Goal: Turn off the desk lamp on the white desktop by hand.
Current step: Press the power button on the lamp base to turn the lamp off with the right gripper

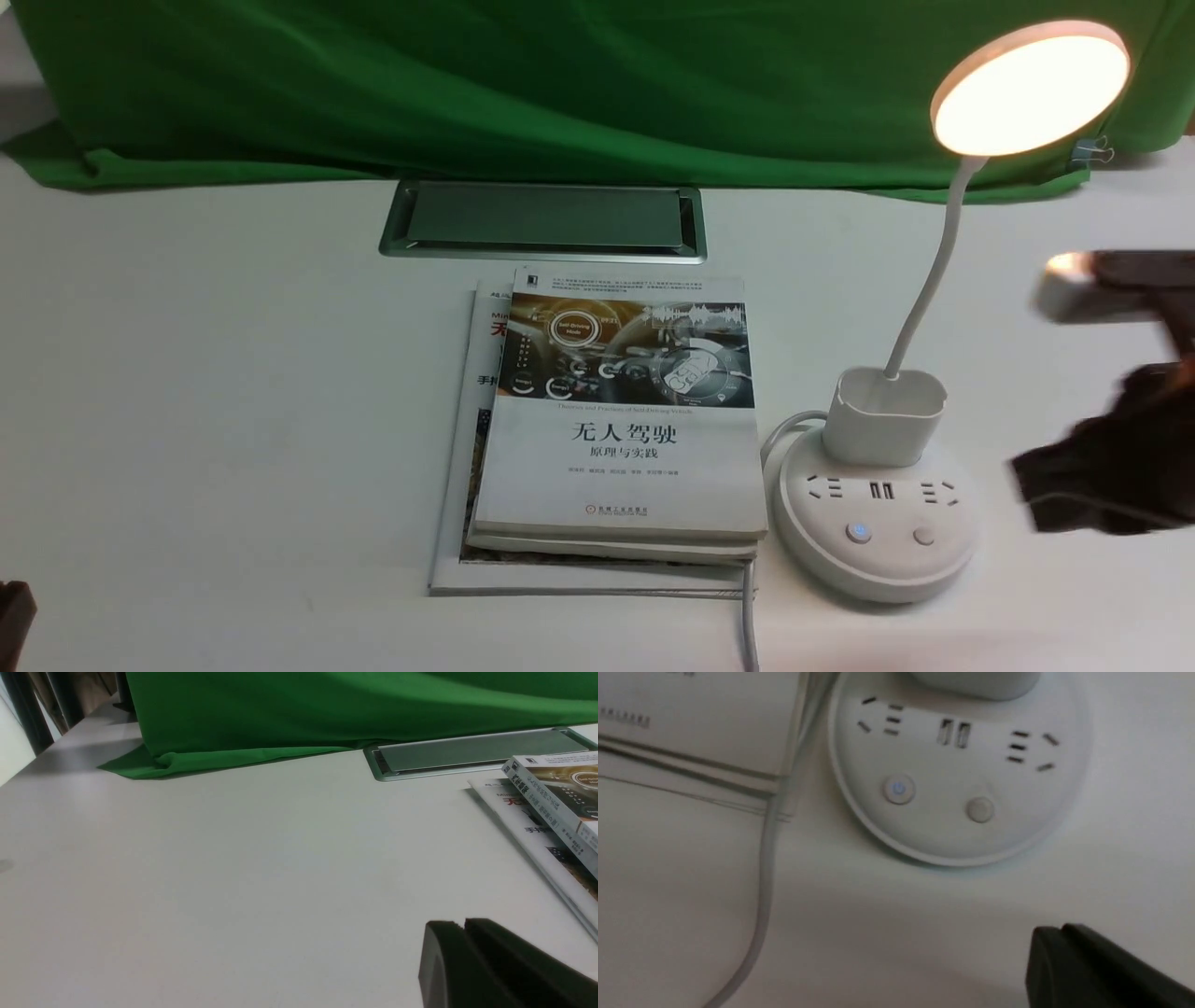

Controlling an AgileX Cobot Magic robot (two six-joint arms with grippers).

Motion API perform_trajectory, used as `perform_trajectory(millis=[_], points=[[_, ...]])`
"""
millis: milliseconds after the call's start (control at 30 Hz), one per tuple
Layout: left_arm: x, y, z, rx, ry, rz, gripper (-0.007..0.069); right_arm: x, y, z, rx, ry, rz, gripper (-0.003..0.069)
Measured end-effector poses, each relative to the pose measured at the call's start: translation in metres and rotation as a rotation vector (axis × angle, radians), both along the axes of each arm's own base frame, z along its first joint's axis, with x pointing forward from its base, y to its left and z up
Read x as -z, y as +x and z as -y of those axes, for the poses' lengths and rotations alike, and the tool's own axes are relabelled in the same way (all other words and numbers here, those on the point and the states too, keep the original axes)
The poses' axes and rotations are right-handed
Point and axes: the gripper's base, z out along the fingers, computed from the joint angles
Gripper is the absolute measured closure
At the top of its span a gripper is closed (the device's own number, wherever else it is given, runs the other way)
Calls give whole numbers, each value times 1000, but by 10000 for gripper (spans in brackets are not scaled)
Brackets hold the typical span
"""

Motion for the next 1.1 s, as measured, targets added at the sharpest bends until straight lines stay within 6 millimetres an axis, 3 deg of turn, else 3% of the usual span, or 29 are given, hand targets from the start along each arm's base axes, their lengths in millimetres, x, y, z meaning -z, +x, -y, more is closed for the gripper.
perform_trajectory(millis=[167,433,1100], points=[[0,0,0,0,0,0,605,30,24,-25,-48,-32,-79,615],[0,0,0,0,0,0,605,56,57,-28,-24,-63,-143,615],[0,0,0,0,0,0,605,77,75,-26,2,-71,-161,614]])
